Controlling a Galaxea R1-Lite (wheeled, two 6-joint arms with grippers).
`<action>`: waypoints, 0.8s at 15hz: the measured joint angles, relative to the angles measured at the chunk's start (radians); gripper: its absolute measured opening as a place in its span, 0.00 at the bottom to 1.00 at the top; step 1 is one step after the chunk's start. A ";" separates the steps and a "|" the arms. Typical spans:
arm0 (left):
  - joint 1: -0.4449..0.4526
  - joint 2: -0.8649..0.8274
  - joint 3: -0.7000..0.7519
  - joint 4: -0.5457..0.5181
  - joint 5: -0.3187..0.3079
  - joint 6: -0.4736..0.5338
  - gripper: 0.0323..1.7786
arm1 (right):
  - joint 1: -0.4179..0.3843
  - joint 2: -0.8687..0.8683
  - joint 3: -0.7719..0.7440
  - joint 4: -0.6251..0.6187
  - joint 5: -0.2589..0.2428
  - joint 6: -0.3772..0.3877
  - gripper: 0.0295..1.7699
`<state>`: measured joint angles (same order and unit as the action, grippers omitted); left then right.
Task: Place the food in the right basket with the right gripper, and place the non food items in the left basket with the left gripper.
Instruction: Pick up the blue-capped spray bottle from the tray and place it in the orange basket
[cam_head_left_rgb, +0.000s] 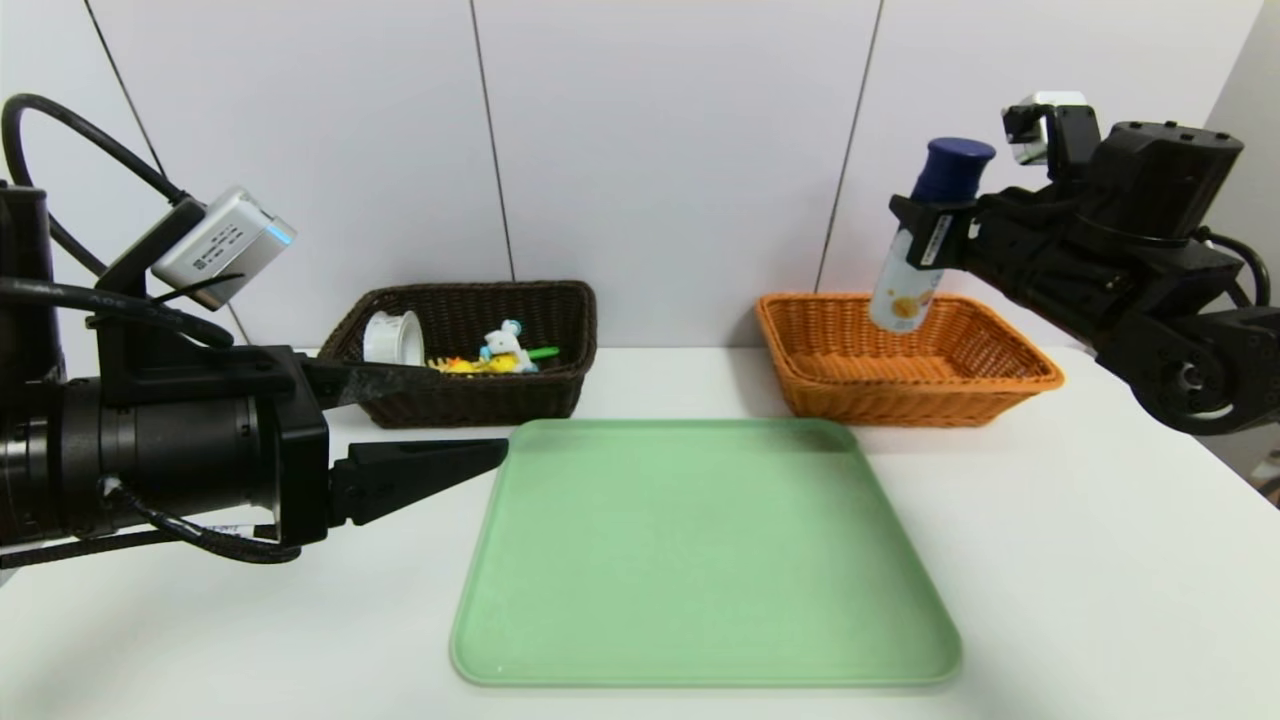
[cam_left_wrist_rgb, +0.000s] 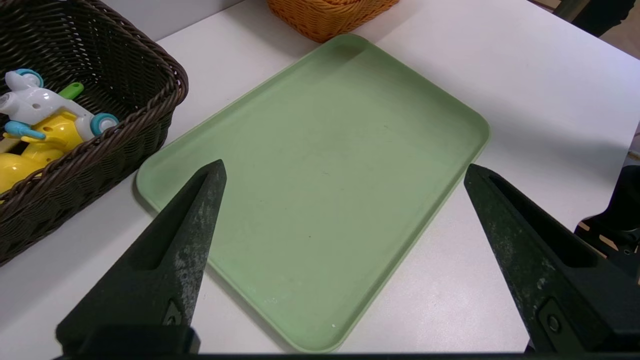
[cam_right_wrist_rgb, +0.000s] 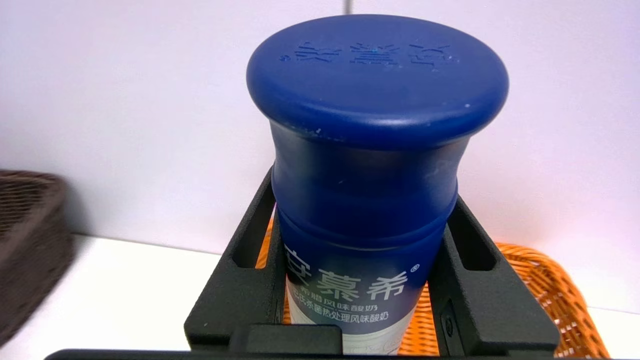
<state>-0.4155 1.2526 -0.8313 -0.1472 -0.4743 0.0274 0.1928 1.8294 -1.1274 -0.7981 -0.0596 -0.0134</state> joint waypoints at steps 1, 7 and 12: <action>0.000 0.001 -0.002 0.000 0.000 0.000 0.95 | -0.017 0.019 -0.016 0.002 0.000 -0.001 0.42; 0.000 0.009 -0.005 0.000 0.001 0.000 0.95 | -0.076 0.158 -0.090 0.009 -0.059 -0.028 0.42; 0.001 0.021 -0.006 0.000 0.003 -0.001 0.95 | -0.081 0.251 -0.136 0.006 -0.106 -0.031 0.42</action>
<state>-0.4147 1.2734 -0.8370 -0.1477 -0.4715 0.0268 0.1119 2.0806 -1.2638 -0.7923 -0.1653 -0.0443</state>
